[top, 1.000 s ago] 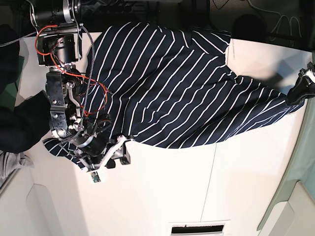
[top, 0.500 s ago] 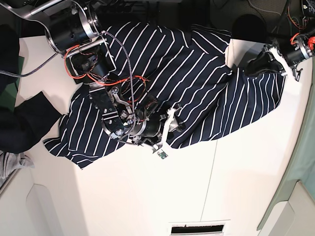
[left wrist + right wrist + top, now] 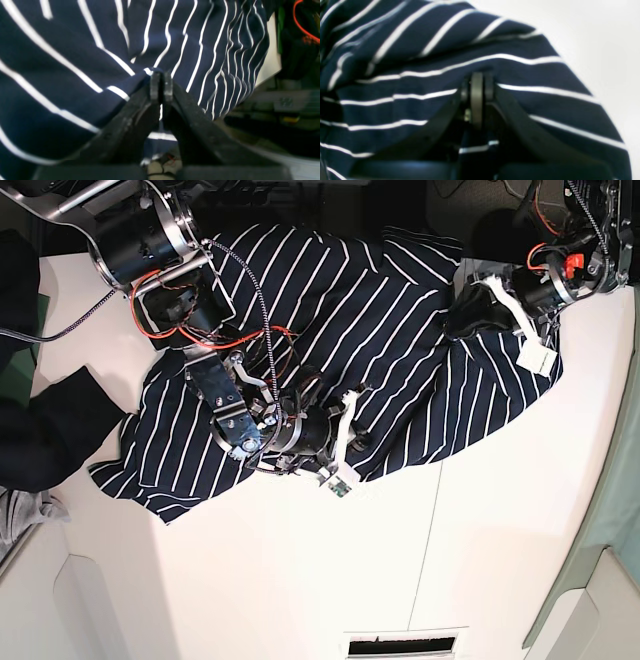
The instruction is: Layout the t-shirt on the table in an organized manner, then fold the t-shirt properly
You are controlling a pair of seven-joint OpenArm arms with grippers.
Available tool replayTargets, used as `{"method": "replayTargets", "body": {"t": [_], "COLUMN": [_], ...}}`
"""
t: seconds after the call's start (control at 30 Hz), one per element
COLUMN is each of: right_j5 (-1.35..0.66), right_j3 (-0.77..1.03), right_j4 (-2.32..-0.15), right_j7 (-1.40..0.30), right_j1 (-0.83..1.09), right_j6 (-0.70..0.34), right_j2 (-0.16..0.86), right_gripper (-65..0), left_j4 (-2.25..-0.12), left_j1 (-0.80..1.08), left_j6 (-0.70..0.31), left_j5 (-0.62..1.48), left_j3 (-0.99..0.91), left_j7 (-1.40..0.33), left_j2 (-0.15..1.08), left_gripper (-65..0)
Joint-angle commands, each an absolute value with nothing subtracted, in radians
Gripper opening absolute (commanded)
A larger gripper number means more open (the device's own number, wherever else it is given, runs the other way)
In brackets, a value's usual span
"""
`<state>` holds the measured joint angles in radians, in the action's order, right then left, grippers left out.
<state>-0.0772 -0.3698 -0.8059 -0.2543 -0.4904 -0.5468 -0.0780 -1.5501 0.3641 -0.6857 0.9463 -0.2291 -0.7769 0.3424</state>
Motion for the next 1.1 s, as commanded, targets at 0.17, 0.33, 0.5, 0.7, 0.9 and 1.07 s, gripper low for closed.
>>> {"method": "replayTargets", "body": {"t": [0.17,0.33,0.5,0.7,0.9,1.07], "right_j5": [-0.159,-0.103,-0.047,-0.025,0.004,0.005], "right_j3": [-0.354,-0.345,-0.392,-0.465,-0.472,-0.467], "right_j4": [-0.92,-0.913,-0.785,-0.599,-0.622,-0.787], "right_j7": [-0.212,-0.139,-0.056,-0.048,0.042,0.048], "right_j1": [-0.521,-0.521,-0.521,-0.52,-0.517,-0.501], "right_j6": [-0.545,-0.44,-0.356,-0.374,-0.382,-0.449], "right_j2": [-0.107,-0.152,-0.152,-0.152,-0.152,-0.149], "right_gripper": [-50.7,-30.7,-30.7,-36.2,-65.0,-65.0], "left_j4": [-1.472,-1.46,-1.46,-1.46,-1.46,-1.446], "left_j1": [0.351,0.355,0.354,0.349,0.34,0.302], "left_j6": [-0.698,-0.698,-0.698,-0.698,-0.698,-0.698], "left_j5": [0.958,0.956,0.949,0.95,0.948,0.88], "left_j3": [-0.234,-0.22,-0.207,-0.207,-0.207,-0.207], "left_j7": [-0.759,-0.768,-0.767,-0.761,-0.736,-0.727], "left_j2": [0.333,0.332,0.332,0.332,0.332,0.332], "left_gripper": [-65.0,-65.0,-65.0,-65.0,-65.0,-65.0]}}
